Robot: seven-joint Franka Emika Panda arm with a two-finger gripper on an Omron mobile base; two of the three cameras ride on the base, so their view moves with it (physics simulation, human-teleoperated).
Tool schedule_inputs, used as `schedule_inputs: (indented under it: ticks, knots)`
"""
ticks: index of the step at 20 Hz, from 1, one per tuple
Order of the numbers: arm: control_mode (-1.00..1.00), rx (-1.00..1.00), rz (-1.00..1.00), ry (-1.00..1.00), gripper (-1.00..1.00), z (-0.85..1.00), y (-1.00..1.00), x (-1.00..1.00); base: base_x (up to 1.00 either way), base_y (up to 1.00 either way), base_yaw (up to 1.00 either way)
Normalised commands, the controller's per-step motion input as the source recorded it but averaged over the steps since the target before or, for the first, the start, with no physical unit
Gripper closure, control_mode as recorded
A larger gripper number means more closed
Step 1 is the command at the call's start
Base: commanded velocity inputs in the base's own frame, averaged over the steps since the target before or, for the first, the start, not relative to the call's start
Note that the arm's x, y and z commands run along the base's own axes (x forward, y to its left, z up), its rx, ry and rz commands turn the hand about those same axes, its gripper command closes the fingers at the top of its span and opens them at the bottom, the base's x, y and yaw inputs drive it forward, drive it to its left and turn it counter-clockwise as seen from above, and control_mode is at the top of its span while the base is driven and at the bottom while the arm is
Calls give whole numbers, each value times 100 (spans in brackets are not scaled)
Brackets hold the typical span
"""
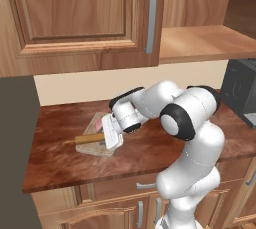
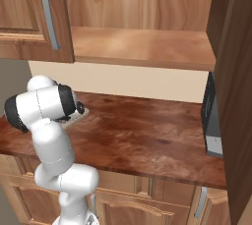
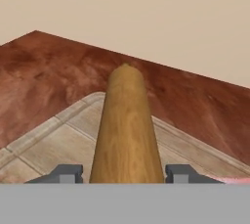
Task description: Open the cabinet, retrieve the rolling pin, and place it next to the meat on the cutting board to prepare for tenderizing.
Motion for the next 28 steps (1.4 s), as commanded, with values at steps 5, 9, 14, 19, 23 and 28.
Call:
schedule_inputs:
  ticks: [5,9,14,19,23,28]
  knots:
    - [-100,0,0,0,-100,-2,0,0,0,0,0]
    - [-100,0,0,-4,-100,0,0,-2,0,0,0]
    - [-100,0,0,-7,-100,3,0,-13,0,0,0]
    - [-100,0,0,-8,-100,17,0,-26,0,0,0]
    - [-100,0,0,-9,-100,24,0,-28,0,0,0]
    - [-100,0,0,-9,-100,29,0,-26,0,0,0]
